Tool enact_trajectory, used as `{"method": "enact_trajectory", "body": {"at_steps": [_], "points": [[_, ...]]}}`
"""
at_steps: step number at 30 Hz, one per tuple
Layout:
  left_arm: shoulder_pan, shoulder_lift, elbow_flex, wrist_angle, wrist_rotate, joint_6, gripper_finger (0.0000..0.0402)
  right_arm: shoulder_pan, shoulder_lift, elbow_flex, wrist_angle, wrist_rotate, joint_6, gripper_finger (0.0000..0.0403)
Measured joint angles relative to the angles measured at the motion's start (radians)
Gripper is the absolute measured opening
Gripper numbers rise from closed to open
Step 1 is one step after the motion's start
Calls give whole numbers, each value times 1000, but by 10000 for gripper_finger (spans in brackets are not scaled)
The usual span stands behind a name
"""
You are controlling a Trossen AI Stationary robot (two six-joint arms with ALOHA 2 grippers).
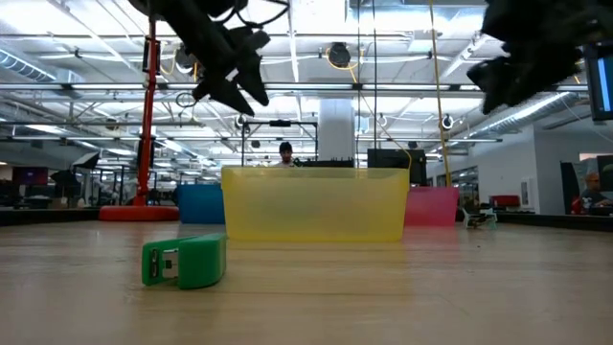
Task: Pick and place Stapler, Stapler remover, tape
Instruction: Put the top small green stapler into the blue bin
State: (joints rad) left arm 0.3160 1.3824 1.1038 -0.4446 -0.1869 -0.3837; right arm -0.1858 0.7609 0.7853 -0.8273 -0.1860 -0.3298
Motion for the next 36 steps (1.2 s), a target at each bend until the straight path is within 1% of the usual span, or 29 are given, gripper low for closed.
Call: {"method": "enact_trajectory", "body": {"at_steps": [2,9,14,19,24,36], "points": [[-33,-5,0,-2,-25,-20,220,53,3,0,-53,17,7,164],[-127,-4,0,-2,-72,-62,220,253,14,6,-46,26,64,164],[-169,-4,0,0,-131,-95,220,353,82,6,-45,30,89,164],[-182,-4,0,2,-134,-98,221,395,200,6,-37,32,165,164],[-191,-4,0,1,-134,-97,221,419,302,6,-38,30,190,164],[-195,-4,0,-1,-130,-87,221,457,420,6,-45,26,214,164]]}}
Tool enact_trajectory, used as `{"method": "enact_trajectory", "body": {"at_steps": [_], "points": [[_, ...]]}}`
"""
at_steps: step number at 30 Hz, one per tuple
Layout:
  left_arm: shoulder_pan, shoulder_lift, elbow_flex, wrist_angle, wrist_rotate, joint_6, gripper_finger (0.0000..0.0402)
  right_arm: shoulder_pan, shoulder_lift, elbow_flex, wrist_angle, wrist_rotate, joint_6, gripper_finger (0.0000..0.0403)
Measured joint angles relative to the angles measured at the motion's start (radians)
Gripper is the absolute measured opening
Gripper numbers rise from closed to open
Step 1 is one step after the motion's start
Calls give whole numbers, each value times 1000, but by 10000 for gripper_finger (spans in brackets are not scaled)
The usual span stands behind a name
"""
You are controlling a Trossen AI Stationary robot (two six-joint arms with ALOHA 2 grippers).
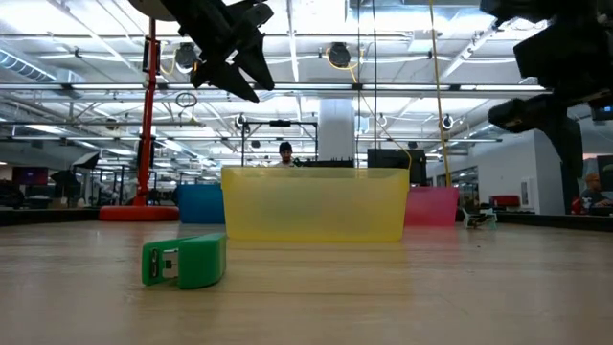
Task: Pick and place Stapler, Stapler remover, tape
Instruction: Put the top small green stapler into the blue bin
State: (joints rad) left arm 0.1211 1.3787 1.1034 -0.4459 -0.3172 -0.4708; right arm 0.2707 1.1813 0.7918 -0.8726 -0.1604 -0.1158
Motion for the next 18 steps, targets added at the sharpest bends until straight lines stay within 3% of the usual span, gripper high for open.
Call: {"method": "enact_trajectory", "body": {"at_steps": [7,10,18], "points": [[0,0,0,0,0,1,221,-34,105,4,2,-7,72,164],[0,0,0,1,0,0,221,-69,138,18,1,-82,129,164],[0,0,0,1,0,17,221,-72,120,18,-197,-96,214,164]]}}
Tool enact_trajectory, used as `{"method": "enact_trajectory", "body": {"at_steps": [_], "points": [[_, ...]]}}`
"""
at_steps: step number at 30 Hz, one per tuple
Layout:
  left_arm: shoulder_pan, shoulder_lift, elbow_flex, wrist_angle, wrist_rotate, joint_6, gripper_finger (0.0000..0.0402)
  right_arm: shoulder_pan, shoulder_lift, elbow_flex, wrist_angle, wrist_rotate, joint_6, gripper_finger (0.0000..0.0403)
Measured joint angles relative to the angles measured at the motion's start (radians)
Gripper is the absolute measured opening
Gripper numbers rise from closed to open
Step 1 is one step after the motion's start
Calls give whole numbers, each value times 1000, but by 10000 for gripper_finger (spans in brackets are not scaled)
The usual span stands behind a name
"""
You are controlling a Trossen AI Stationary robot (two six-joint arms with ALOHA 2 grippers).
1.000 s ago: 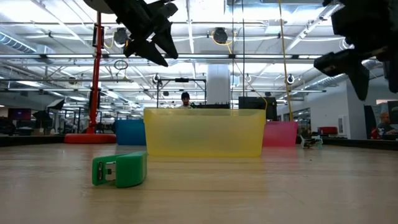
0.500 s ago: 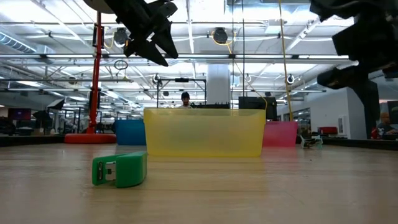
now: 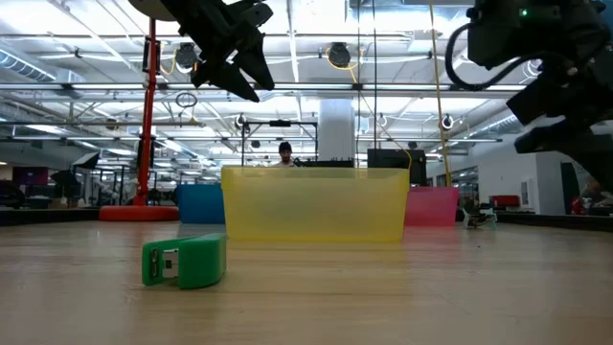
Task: Pick and place Stapler, Stapler remover, tape
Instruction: Put the top small green stapler into the blue bin
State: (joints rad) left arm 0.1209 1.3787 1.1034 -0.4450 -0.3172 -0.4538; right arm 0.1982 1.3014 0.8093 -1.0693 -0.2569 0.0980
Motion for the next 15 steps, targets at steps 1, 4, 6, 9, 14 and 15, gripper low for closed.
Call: {"method": "enact_trajectory", "body": {"at_steps": [1,4,6,9,14,15], "points": [[0,0,0,0,0,1,221,0,-2,0,-19,11,4,164],[0,0,0,0,0,4,221,0,-7,0,-39,74,6,164],[0,0,0,0,0,4,221,0,-7,0,-32,103,4,164],[0,0,0,-1,0,4,221,4,-7,-1,-26,98,-2,164],[0,0,0,-5,0,4,221,38,-7,-2,-11,100,-4,179],[0,0,0,-7,0,4,221,46,-7,-3,-2,99,-5,185]]}}
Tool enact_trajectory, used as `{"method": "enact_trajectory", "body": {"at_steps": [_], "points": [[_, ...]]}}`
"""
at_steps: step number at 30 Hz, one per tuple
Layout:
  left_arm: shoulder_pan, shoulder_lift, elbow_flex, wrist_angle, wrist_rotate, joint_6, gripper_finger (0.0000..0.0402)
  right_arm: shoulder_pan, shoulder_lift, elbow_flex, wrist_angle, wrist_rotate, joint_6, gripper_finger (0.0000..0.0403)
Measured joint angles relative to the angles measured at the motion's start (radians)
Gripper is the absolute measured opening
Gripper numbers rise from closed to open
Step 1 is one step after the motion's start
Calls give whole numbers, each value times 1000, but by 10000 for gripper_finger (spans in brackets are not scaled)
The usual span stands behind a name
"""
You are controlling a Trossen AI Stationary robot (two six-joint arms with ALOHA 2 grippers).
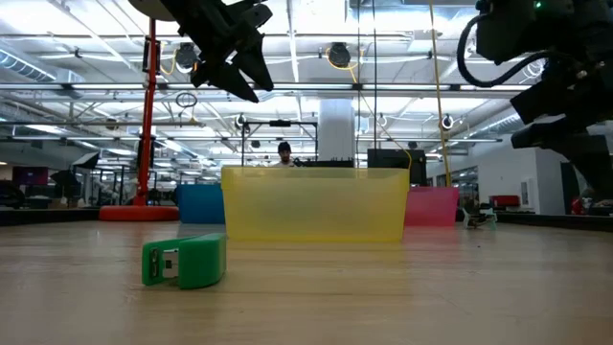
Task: Pick and place Stapler, Stapler remover, tape
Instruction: Put the top small green stapler into the blue bin
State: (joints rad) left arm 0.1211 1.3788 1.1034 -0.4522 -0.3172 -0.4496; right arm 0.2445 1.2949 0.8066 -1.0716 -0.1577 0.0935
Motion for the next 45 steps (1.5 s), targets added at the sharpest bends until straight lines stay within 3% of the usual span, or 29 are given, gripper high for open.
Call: {"method": "enact_trajectory", "body": {"at_steps": [11,28,35,45], "points": [[0,0,0,0,-7,7,221,33,0,-58,41,-3,47,248],[0,0,0,0,-8,-1,221,33,3,-171,209,-3,117,243],[0,0,0,0,-8,-4,221,32,10,-198,235,6,131,200],[0,0,0,0,-8,-5,221,32,11,-201,249,62,232,66]]}}
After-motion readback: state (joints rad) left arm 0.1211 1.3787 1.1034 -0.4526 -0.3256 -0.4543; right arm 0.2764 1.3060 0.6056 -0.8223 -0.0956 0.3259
